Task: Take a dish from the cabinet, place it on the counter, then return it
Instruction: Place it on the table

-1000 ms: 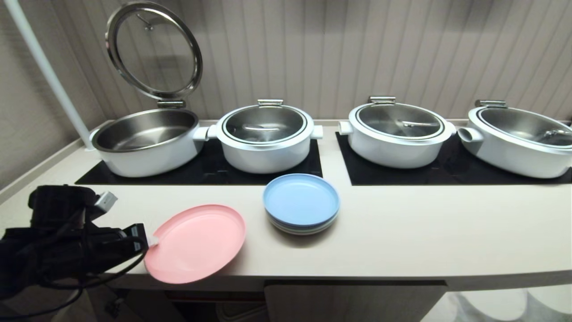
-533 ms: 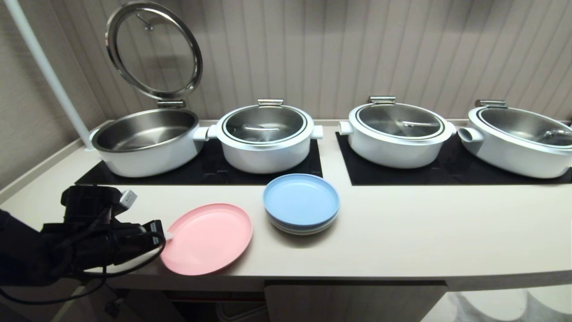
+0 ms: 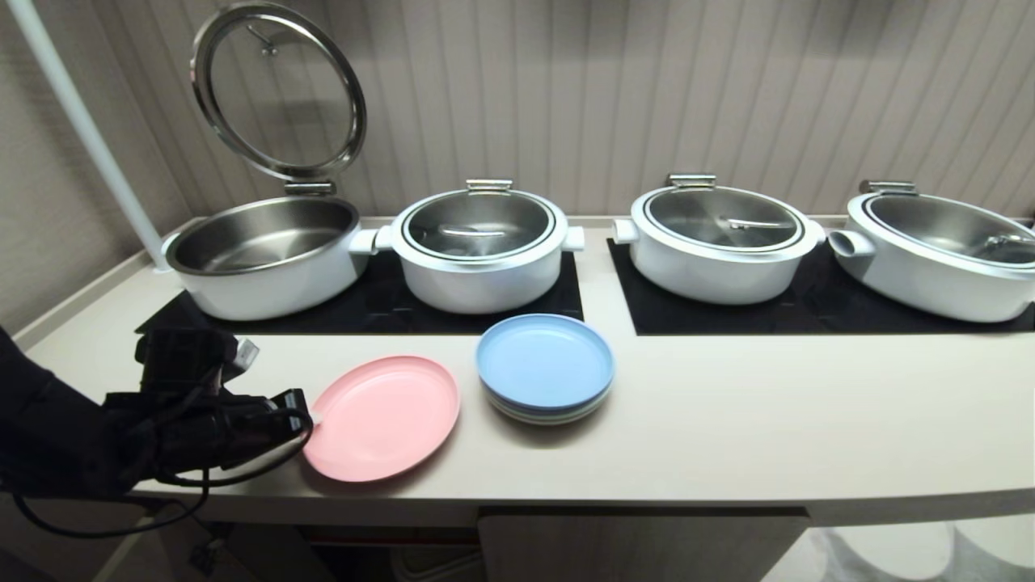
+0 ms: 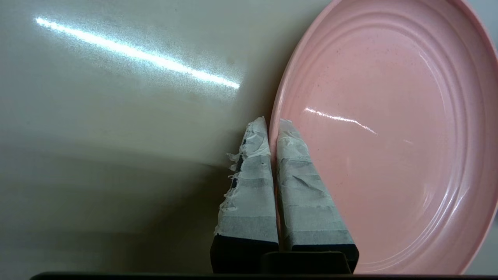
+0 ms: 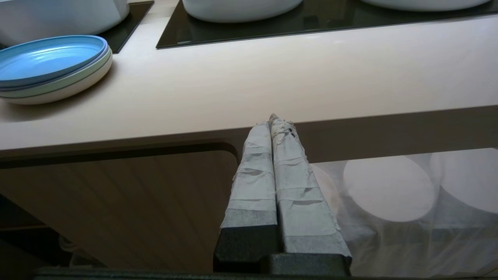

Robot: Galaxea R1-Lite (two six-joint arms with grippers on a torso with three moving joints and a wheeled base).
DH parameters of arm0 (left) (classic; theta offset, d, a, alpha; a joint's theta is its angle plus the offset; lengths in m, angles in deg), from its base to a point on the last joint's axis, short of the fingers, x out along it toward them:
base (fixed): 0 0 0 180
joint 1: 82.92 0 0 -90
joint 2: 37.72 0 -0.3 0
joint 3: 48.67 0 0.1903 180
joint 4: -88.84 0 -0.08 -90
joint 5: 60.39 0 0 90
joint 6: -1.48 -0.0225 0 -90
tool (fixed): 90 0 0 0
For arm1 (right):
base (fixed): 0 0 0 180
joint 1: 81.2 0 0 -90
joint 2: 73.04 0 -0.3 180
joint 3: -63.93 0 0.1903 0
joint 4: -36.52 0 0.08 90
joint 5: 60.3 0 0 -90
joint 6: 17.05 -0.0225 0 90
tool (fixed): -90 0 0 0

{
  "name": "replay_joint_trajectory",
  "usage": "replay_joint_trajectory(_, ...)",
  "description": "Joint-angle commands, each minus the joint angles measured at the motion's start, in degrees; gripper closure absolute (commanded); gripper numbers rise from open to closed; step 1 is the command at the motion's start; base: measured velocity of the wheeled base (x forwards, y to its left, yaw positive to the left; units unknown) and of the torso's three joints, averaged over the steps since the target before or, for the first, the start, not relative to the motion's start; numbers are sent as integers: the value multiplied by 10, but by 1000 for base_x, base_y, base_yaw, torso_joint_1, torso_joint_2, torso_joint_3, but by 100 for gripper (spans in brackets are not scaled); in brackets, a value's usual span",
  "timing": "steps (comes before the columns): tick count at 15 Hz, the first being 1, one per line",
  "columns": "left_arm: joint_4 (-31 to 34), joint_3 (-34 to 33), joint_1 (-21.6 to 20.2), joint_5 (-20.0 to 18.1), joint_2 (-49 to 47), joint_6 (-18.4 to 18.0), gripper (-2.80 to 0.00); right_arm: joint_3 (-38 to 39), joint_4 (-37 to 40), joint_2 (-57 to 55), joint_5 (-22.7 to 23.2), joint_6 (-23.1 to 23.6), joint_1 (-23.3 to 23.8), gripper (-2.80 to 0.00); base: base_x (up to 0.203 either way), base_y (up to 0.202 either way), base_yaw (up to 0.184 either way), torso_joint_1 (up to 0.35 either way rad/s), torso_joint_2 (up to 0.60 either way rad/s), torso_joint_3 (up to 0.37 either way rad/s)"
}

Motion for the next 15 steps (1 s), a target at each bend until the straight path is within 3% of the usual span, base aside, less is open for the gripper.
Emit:
replay_joint_trajectory(1,-2,9,0,2,-2,3,0,0,0,0,0,0,0,0,0,0,0,0,0,0)
replay_joint_trajectory(15,-2,17,0,9,-8,3,0,0,0,0,0,0,0,0,0,0,0,0,0,0)
